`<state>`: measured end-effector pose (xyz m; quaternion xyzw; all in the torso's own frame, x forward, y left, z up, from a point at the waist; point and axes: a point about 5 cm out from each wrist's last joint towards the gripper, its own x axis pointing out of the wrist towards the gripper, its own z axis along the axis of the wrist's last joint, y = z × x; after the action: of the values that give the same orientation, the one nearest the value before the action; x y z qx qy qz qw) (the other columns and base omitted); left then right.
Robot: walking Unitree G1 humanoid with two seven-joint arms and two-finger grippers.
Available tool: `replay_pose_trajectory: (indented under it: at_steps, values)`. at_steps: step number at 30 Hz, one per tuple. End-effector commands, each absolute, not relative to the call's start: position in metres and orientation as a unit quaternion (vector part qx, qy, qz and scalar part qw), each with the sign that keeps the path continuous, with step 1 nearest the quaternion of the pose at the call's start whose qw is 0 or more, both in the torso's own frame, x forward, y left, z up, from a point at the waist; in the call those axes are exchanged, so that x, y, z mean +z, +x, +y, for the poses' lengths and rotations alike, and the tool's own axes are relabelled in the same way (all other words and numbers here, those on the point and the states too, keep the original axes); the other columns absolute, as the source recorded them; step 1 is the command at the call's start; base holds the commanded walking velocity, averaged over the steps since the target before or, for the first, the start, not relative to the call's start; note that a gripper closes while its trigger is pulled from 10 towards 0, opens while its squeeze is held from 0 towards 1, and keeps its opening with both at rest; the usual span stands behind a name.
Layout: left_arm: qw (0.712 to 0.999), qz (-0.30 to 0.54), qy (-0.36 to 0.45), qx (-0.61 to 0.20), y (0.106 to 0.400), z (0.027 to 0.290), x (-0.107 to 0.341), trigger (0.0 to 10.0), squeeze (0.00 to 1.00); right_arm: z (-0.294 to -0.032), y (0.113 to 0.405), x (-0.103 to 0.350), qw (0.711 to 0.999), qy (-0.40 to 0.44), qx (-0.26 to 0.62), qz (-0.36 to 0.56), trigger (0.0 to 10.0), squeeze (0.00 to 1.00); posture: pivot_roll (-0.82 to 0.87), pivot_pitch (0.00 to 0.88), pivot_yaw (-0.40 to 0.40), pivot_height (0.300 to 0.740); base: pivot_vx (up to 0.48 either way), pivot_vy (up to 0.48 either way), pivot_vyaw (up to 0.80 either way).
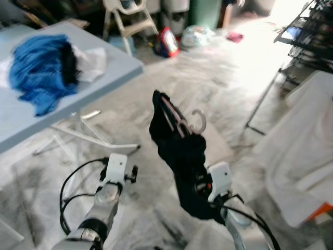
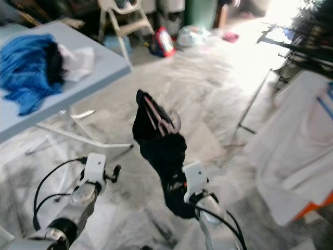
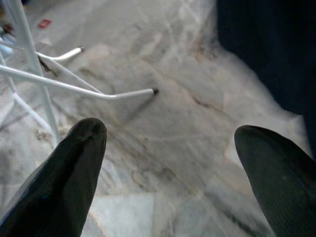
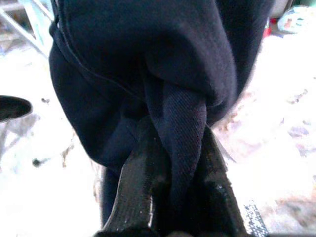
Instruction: Hang hanger
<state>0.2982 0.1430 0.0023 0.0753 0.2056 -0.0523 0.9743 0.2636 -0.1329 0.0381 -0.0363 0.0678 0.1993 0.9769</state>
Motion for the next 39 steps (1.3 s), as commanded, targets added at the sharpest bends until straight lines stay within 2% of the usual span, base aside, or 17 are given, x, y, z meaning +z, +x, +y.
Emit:
replay_pose_trajectory:
  at_steps: [1, 7, 15, 39]
  values:
    - [0.972, 0.209, 0.089, -0.055, 0.297, 0.147, 0.001, 10.0, 0.0, -0.132, 0.267, 0.048, 0.979, -0.028, 0.198, 0.042, 10.0, 0.0, -0.02, 0.129, 0.025, 0.74, 0.0, 0.345, 0.71]
    - [0.973, 0.208, 0.083, -0.053, 0.295, 0.145, 0.0, 10.0, 0.0, -0.133, 0.268, 0.049, 0.979, -0.023, 0.198, 0.041, 10.0, 0.0, -0.02, 0.126, 0.022, 0.74, 0.0, 0.359, 0.0]
    - [0.975, 0.198, 0.087, -0.051, 0.297, 0.141, 0.002, 10.0, 0.0, -0.134, 0.27, 0.051, 0.976, -0.035, 0.213, 0.036, 10.0, 0.0, -0.02, 0.123, 0.004, 0.74, 0.0, 0.0, 0.0]
    - [0.974, 0.206, 0.078, -0.061, 0.294, 0.136, -0.001, 10.0, 0.0, -0.135, 0.269, 0.051, 0.974, -0.047, 0.22, 0.038, 10.0, 0.0, -0.03, 0.128, -0.007, 0.74, 0.0, 0.0, 0.8]
